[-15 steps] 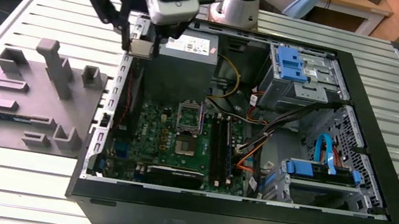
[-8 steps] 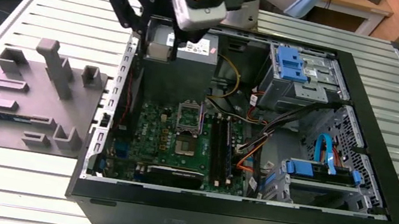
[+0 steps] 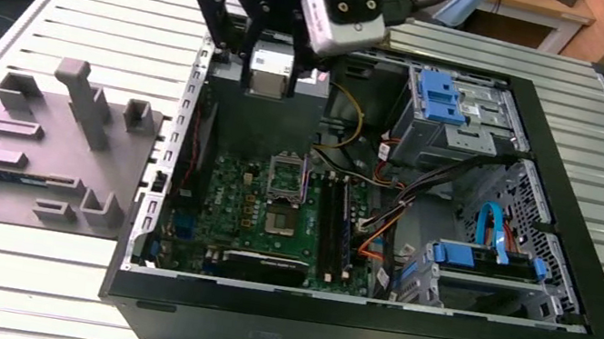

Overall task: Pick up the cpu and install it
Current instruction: 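Pick up the cpu and move it towards the insertion slot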

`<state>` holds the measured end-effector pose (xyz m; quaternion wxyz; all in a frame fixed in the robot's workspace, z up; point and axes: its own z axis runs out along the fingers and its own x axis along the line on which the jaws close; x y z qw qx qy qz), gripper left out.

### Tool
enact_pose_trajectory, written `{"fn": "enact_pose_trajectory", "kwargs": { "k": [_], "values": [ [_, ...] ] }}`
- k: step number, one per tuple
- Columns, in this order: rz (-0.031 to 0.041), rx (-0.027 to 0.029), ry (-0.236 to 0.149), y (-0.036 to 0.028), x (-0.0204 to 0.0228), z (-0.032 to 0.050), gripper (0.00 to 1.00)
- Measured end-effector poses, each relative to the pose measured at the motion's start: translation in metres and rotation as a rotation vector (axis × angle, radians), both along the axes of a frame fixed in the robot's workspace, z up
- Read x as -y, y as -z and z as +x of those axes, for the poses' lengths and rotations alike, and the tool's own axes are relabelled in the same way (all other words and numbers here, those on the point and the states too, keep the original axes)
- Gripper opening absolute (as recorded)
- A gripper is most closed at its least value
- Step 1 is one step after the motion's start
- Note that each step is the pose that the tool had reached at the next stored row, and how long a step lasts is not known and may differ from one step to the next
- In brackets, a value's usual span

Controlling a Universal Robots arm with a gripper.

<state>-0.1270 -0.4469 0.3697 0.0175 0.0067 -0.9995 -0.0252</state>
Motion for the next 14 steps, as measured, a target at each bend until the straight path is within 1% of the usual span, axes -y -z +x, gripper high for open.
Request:
{"fn": "enact_pose_trajectory", "kwargs": {
  "k": [4,11,14],
  "values": [
    [0.0000,-0.0001,0.000,0.0002,0.0000,0.0091,0.48],
    [0.0000,-0.0008,0.000,0.0006,0.0000,0.0279,0.48],
    [0.0002,-0.0007,0.000,0.0028,0.0000,0.0303,0.48]
  ]
}}
